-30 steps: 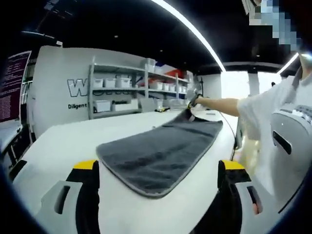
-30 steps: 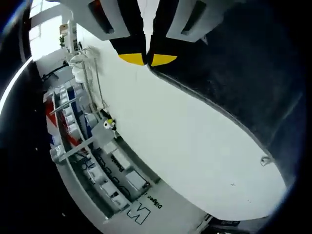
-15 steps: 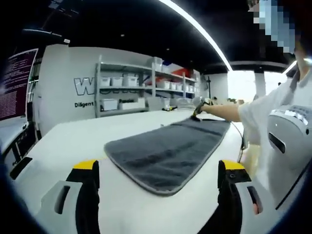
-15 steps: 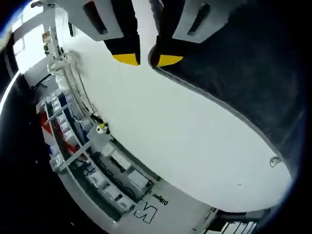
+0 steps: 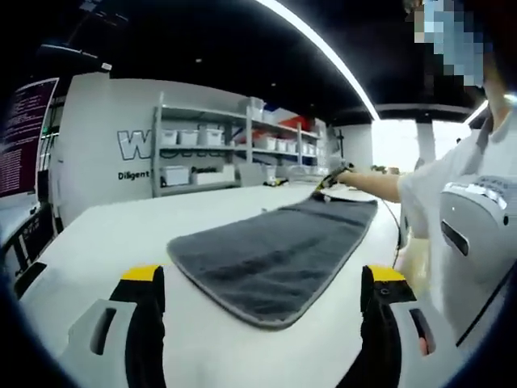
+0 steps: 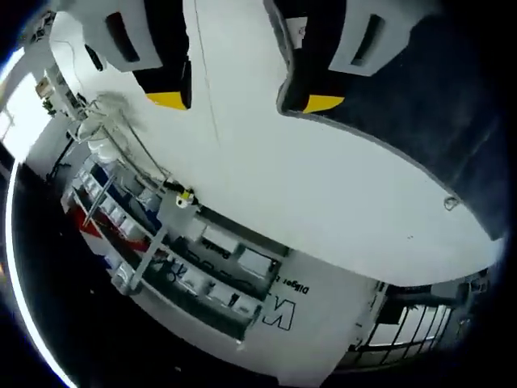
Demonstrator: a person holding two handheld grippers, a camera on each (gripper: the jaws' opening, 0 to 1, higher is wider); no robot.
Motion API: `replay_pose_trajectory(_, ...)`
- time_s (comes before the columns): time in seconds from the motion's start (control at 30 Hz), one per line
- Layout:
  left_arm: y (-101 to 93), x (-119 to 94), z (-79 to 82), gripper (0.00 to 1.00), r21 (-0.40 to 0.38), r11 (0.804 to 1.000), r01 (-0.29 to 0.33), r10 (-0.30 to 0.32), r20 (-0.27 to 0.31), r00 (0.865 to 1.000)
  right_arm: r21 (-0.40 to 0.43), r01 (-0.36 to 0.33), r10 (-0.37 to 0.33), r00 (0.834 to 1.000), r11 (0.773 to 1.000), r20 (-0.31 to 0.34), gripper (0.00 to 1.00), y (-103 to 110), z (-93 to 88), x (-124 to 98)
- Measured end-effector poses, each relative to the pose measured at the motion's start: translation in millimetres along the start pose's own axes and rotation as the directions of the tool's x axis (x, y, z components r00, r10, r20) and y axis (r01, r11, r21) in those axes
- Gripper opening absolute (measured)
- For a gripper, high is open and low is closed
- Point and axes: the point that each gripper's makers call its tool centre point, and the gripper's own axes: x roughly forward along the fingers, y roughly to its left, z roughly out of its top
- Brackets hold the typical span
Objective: Open the folded towel by lifting each exposed corner and separating the folded layers until the towel lies flat within the target outline without major curled edges
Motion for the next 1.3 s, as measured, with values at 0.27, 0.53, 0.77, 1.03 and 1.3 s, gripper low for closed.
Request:
replay_pose_trajectory(0.27,-0.6,-1.0,-1.1,0.99,0.003,1.000,0.017,-0.017,0.009,1.000,0.295,-0.189,0.097,0.949,0.936,0.300,0.89,15.5,35.0,-63.1)
replay_pose_trajectory(0.53,-6.9,1.5,-6.0,0.99,0.000,0.999,0.052,-0.052,-0.001,0.999,0.264,-0.320,0.212,0.905,0.910,0.368,0.99,69.4,17.5,-148.3)
replay_pose_trajectory(0.77,-14.3,-4.3,-8.2,0.99,0.005,0.998,0.067,-0.067,-0.003,0.998,0.243,-0.343,0.225,0.885,0.908,0.408,0.99,118.7,-7.8,-221.4)
replay_pose_trajectory(1.03,-16.4,-14.5,-12.0,0.99,0.003,0.999,0.054,-0.054,-0.004,0.999,0.243,-0.269,0.151,0.897,0.932,0.415,1.00,155.4,-34.5,-285.9)
replay_pose_trajectory(1.3,-11.8,-21.5,-17.6,0.99,0.006,1.000,0.031,-0.031,-0.011,0.999,0.240,-0.254,0.165,0.927,0.937,0.337,1.00,203.4,-73.7,-310.2)
